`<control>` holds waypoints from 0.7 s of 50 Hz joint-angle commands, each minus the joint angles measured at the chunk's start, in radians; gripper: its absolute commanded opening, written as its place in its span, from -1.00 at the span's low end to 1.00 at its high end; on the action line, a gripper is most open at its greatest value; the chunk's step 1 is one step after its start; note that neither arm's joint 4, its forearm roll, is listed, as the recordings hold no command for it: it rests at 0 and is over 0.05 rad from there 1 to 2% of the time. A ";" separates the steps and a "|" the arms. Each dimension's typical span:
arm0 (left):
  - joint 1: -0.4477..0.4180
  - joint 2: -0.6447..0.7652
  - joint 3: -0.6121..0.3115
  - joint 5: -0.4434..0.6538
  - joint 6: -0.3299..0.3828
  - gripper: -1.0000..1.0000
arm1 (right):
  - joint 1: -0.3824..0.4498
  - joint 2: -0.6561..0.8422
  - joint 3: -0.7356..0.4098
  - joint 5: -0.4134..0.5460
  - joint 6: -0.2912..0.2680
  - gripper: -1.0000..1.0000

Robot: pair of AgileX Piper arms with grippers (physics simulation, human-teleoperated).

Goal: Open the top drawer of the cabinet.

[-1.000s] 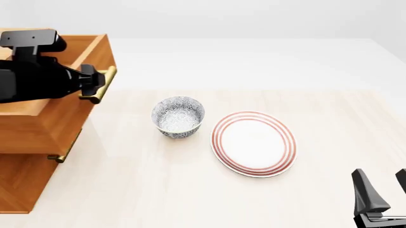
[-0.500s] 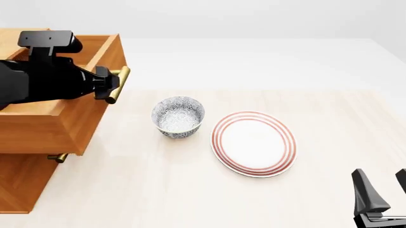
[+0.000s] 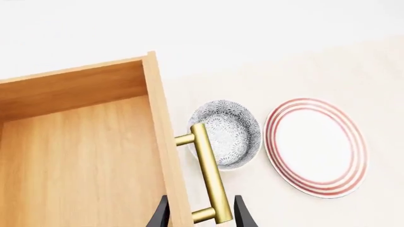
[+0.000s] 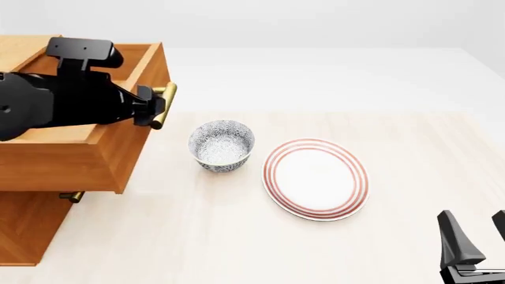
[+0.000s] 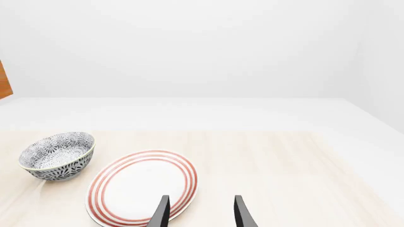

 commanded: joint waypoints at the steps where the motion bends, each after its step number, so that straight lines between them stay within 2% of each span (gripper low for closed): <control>1: -0.069 0.047 0.018 0.020 0.066 1.00 | 0.000 0.000 0.000 0.000 0.000 1.00; 6: -0.094 0.053 0.012 0.024 0.060 1.00 | 0.000 0.000 0.000 0.000 0.000 1.00; 35: -0.079 0.011 -0.046 0.100 0.097 1.00 | 0.000 0.000 0.000 0.000 0.000 1.00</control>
